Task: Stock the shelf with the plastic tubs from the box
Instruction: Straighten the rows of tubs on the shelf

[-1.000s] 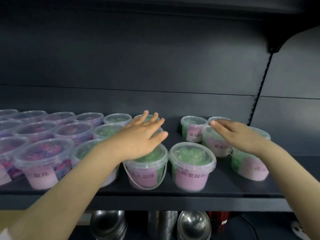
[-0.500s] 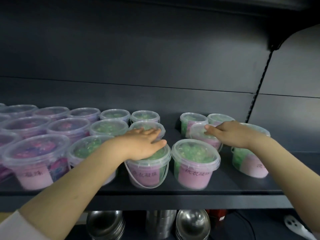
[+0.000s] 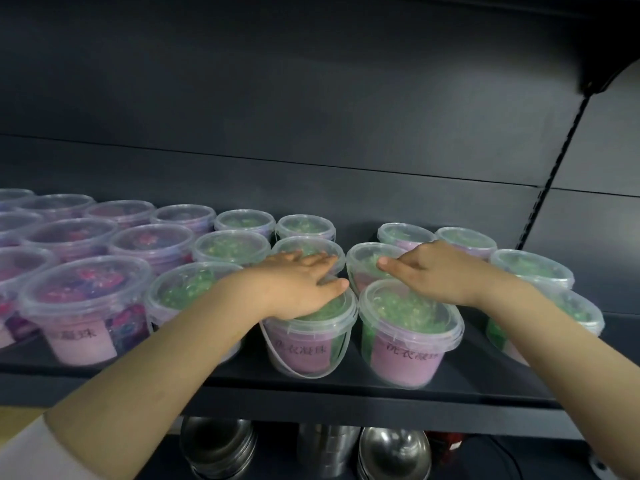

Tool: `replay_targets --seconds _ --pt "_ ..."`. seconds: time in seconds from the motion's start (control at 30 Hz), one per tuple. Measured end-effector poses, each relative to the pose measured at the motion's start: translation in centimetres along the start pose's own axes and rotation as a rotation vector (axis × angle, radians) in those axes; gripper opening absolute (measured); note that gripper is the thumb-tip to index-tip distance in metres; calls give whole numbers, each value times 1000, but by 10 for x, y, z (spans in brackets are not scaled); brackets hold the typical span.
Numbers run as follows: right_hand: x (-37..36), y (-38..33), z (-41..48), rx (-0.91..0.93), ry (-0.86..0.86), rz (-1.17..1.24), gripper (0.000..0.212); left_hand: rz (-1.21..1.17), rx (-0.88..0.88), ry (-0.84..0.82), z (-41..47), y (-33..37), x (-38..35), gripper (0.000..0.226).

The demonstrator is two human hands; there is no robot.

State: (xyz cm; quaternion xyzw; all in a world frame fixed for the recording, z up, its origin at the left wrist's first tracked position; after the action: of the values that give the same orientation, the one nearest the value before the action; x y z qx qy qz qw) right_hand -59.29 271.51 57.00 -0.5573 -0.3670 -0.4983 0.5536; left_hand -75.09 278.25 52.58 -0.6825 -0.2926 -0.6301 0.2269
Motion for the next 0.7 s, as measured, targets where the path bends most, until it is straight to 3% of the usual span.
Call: replay_targets --seconds 0.1,0.2,0.33,0.5,0.7 --pt "-3 2 3 3 4 -6 65 14 -9 -25 2 1 4 73" --pt "5 8 6 0 120 22 76 -31 -26 -29 3 6 16 68" --pt "25 21 23 -4 196 76 59 4 -24 86 3 5 27 69" --pt "25 62 74 -81 -6 4 53 8 37 41 6 -5 17 74" --pt "7 93 99 -157 -167 4 62 -18 78 34 9 -10 7 75"
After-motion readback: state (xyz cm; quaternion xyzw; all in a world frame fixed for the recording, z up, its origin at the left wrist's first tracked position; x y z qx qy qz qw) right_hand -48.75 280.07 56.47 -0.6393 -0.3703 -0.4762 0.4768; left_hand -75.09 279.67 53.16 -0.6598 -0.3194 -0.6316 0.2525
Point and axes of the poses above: each hand's wrist, its own z-axis towards the middle knuckle, its own x-axis out of the back of the hand, y = z × x, the point moved 9 cm from there along z, towards the middle knuckle, and after that the axes turned 3 degrees about z, right-handed, at the moved point
